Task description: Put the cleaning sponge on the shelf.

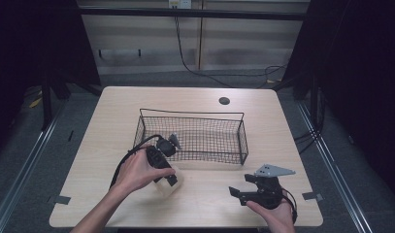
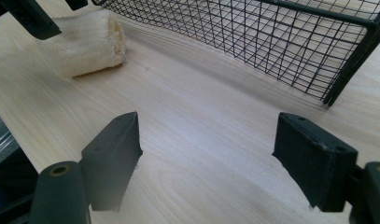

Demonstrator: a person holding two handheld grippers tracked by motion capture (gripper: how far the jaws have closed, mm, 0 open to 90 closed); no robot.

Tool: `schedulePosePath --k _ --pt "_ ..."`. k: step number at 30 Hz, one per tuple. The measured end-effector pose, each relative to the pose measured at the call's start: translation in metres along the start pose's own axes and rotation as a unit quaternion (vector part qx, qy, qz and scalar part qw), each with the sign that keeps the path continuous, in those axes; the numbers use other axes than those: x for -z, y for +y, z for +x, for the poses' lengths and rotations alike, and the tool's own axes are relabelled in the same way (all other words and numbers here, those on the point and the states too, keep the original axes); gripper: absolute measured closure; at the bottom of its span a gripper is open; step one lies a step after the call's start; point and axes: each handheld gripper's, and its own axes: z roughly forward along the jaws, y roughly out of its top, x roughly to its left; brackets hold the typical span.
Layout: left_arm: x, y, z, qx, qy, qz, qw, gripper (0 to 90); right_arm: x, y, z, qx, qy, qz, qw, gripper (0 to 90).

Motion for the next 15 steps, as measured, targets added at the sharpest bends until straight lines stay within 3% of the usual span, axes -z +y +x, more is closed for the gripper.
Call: schedulePosePath --k 4,5,8,10,15 --pt "-0.005 0.001 0.003 0.010 -0.001 0.000 0.9999 20.4 0.000 0.000 -0.001 0.002 -0.002 0.002 1.0000 22.5" --pt "-0.005 0.002 0.003 0.008 -0.004 0.011 0.9999 20.4 0.000 0.000 -0.001 0.002 -0.001 0.001 1.0000 22.6" --pt "-0.006 0.005 0.002 0.009 0.006 0.004 0.9999 23.6 -0.002 0.000 -0.002 -0.001 -0.002 0.006 1.0000 22.4" --pt "-0.011 0.007 0.001 0.006 0.003 0.017 0.9998 22.6 -0.002 0.000 -0.001 -0.001 0.000 0.008 1.0000 22.4" --pt "-0.018 0.008 0.000 0.008 0.006 0.015 0.9998 23.3 -0.002 0.000 -0.001 -0.002 0.001 0.008 1.0000 22.4"
